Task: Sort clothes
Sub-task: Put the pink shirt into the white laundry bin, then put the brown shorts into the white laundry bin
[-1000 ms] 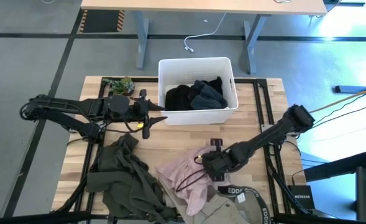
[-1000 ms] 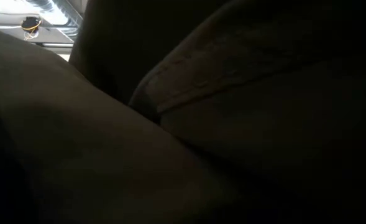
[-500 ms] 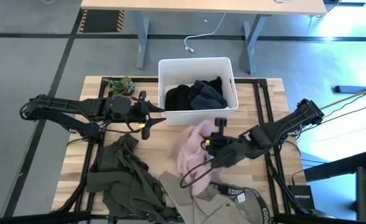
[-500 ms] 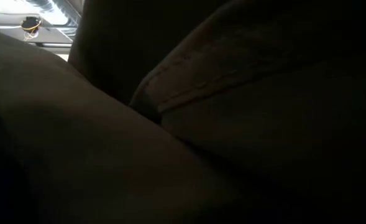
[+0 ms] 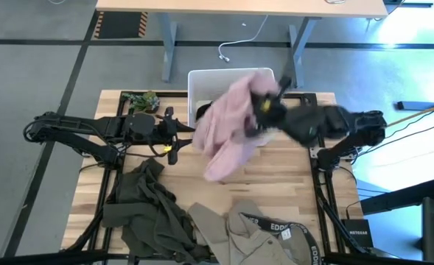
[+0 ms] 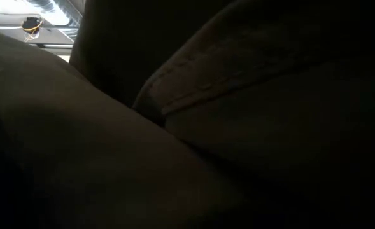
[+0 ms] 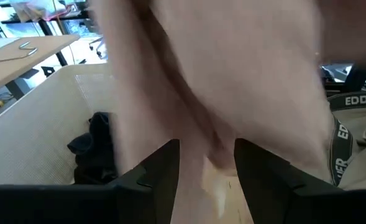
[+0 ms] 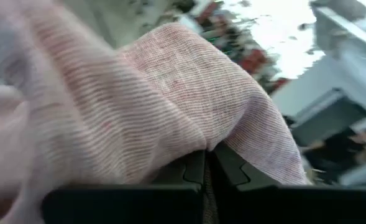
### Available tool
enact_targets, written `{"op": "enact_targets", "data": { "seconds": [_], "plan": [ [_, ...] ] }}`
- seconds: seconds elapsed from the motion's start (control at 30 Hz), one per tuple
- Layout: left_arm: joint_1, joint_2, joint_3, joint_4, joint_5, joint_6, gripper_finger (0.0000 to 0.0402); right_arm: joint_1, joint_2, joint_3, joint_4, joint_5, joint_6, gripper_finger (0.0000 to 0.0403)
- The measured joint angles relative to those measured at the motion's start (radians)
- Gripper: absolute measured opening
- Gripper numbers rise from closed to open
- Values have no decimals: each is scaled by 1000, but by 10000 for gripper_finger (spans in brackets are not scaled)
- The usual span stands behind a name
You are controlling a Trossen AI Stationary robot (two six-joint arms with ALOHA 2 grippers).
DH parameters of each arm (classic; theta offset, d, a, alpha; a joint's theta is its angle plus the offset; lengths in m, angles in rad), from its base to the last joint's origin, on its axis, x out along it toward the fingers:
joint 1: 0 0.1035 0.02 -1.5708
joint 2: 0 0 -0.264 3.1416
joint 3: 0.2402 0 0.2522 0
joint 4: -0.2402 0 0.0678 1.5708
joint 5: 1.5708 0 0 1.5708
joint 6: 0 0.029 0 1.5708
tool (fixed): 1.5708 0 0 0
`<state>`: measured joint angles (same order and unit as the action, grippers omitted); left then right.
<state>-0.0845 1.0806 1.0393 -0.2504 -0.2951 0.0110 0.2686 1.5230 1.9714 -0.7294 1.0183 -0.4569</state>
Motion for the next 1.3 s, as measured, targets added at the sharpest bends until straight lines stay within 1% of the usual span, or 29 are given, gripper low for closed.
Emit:
{"op": "enact_targets", "data": {
  "seconds": [0.13, 0.27, 0.37, 0.47, 0.57, 0.63, 0.73, 0.83, 0.93, 1.03, 1.17, 1.3],
  "plan": [
    [0, 0, 0, 0, 0, -2, 149, -131, 0, 52, 144, -32, -137, 9],
    [0, 0, 0, -1, 0, -3, 149, -252, 0, 67, 260, -83, -200, 10],
    [0, 0, 0, -1, 0, -3, 149, -329, 0, 67, 315, -115, -207, 10],
    [0, 0, 0, -1, 0, -3, 149, -397, 0, 67, 331, -158, -196, 10],
    [0, 0, 0, -1, 0, -3, 149, -446, 0, 59, 322, -174, -109, 10],
    [0, 0, 0, -2, 0, -3, 149, -471, 0, 51, 276, -193, -11, 10],
    [0, 0, 0, -1, 0, -3, 149, -496, 0, 36, 167, -256, 114, 12],
    [0, 0, 0, -2, 0, -3, 149, -508, 0, 1, 95, -309, 202, 29],
    [0, 0, 0, -1, 0, -4, 149, -507, 1, -34, 33, -339, 257, 60],
    [0, 0, 0, -2, 0, -4, 149, -505, 2, -68, -48, -391, 263, 95],
    [0, 0, 0, -2, 0, -4, 149, -504, 6, -85, -256, -478, 326, 140],
    [0, 0, 0, -4, 0, -4, 149, -462, -7, -83, -465, -590, 438, 172]
  ]
}}
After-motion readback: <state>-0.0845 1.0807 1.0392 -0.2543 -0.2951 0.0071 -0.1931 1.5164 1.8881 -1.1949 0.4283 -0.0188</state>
